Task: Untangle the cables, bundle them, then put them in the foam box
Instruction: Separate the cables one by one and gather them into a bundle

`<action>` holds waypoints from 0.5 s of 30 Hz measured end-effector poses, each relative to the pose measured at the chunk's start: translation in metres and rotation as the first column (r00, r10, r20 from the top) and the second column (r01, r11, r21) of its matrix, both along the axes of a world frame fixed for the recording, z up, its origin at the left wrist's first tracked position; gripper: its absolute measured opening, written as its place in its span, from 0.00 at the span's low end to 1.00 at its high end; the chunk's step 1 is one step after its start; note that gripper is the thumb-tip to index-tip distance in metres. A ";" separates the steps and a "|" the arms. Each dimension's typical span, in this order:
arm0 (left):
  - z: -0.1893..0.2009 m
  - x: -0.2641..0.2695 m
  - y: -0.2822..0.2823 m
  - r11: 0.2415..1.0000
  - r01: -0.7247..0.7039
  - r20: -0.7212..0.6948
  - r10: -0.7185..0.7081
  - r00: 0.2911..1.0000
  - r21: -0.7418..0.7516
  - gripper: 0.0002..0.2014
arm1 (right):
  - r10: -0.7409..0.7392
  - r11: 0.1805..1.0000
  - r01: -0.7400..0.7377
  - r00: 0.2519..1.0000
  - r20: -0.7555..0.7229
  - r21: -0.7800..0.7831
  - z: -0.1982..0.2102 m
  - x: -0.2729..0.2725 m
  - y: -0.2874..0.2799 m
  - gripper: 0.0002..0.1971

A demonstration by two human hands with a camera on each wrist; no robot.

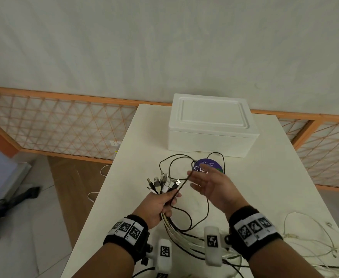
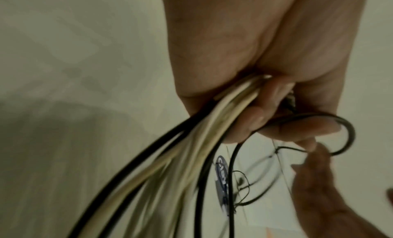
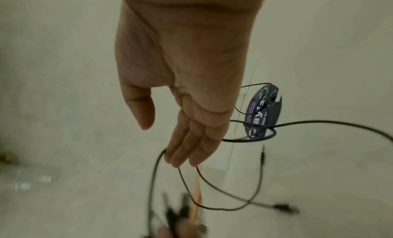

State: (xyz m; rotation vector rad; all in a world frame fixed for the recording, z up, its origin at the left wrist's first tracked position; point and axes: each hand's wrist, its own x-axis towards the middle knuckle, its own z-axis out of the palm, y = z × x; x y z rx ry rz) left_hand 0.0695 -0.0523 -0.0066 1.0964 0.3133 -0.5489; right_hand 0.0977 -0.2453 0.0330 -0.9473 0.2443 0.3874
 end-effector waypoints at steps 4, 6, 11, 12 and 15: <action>0.003 -0.005 0.000 0.996 0.086 -0.006 -0.086 0.996 0.017 0.07 | -0.106 0.994 0.102 0.991 -0.080 -0.046 0.001 0.006 0.009 0.04; 0.007 -0.007 0.001 0.988 0.154 0.009 -0.154 0.988 0.010 0.05 | -0.177 0.984 0.170 0.975 -0.138 -0.061 -0.003 0.007 0.013 0.03; 0.008 0.001 -0.006 0.992 0.040 0.012 -0.041 0.999 0.117 0.06 | -0.043 0.947 0.024 0.998 -0.051 -0.321 -0.014 0.001 0.020 0.17; 0.007 0.005 -0.007 0.995 -0.026 0.009 0.025 1.000 0.100 0.07 | 0.012 0.923 -0.027 0.999 -0.042 -0.383 -0.016 -0.002 0.024 0.20; -0.001 0.013 -0.008 0.986 -0.151 0.020 0.150 0.988 0.074 0.10 | 0.142 0.842 -0.123 0.990 -0.003 -0.525 -0.013 -0.006 0.028 0.24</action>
